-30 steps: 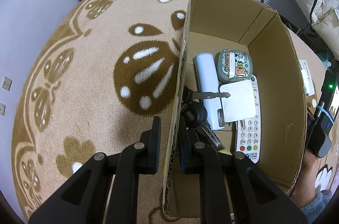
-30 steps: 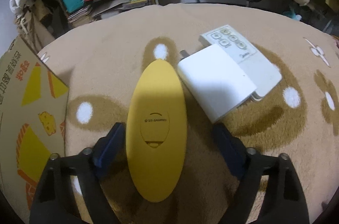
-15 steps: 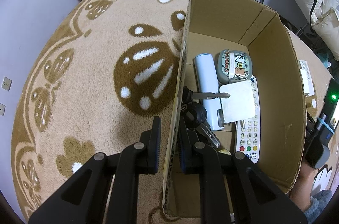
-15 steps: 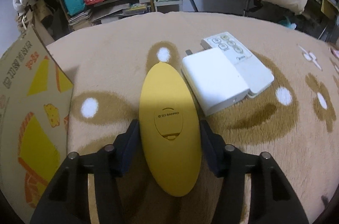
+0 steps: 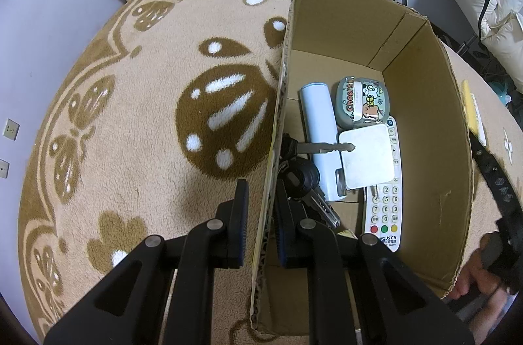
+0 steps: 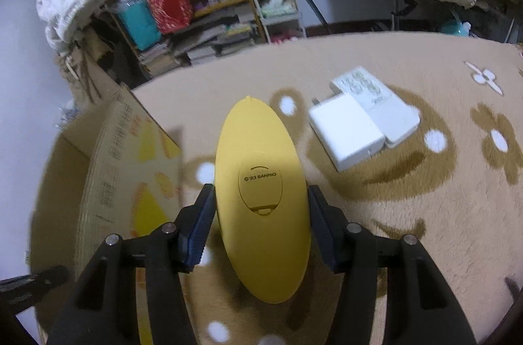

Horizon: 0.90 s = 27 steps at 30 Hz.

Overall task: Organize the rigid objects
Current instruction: 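Lift the yellow oval case into the box and open the right gripper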

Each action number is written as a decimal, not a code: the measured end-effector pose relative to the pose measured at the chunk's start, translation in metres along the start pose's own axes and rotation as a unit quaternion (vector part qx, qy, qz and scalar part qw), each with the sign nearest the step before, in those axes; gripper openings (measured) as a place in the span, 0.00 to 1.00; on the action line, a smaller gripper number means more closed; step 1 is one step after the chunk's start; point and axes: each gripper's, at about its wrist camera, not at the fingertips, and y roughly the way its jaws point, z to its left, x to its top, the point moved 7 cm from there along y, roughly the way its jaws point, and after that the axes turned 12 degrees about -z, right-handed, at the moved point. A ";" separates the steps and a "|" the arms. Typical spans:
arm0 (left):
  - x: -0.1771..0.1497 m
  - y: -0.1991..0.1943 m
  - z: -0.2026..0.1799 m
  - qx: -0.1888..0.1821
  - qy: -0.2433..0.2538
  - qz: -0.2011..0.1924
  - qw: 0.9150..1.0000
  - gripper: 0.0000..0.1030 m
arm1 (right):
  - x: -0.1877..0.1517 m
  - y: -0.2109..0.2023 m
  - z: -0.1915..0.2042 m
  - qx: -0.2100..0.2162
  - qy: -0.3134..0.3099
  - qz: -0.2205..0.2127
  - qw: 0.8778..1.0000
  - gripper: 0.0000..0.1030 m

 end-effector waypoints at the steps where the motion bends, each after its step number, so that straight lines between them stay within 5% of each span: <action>1: 0.000 0.000 0.000 0.000 0.000 0.000 1.000 0.14 | 0.003 -0.005 0.004 0.007 0.004 -0.005 1.000 0.58; 14: 0.000 0.000 0.000 0.000 0.000 0.000 1.000 0.14 | 0.036 -0.056 0.079 0.124 -0.026 -0.054 0.990 0.58; 27: 0.004 -0.002 0.002 -0.001 -0.001 -0.002 1.000 0.14 | -0.010 -0.049 0.124 0.165 -0.094 0.000 0.982 0.58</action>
